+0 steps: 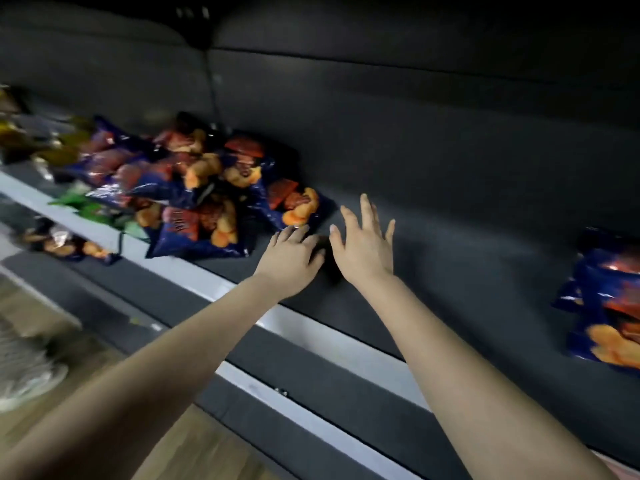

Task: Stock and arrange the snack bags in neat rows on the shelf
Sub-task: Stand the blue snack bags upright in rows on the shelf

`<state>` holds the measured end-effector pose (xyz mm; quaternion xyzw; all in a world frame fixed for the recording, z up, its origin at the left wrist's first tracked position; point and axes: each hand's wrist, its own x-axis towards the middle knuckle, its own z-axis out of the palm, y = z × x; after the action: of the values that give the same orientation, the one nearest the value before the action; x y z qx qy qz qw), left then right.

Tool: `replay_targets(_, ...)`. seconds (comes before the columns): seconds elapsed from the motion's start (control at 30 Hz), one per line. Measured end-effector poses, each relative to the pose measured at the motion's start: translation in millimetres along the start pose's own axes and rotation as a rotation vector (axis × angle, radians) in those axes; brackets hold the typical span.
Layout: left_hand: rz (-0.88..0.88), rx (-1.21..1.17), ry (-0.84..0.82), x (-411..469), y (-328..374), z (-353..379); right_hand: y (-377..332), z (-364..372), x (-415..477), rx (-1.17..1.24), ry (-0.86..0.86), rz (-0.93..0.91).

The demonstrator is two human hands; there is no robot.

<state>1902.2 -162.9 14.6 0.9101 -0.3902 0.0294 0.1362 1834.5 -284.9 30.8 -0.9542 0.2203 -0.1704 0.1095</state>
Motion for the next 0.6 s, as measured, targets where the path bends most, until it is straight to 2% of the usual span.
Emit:
replay_targets(0.2,-0.125,-0.011,0.14,-26,-75,-23,-72,38,30,0.072,-0.054,-0.17)
replay_targets(0.37,-0.17,0.029,0.202,-50,-120,-43,-129,53,40,0.174,-0.036,-0.254)
replay_targets(0.6,-0.182,0.045,0.337,-70,-161,-70,-193,47,55,0.193,0.125,-0.432)
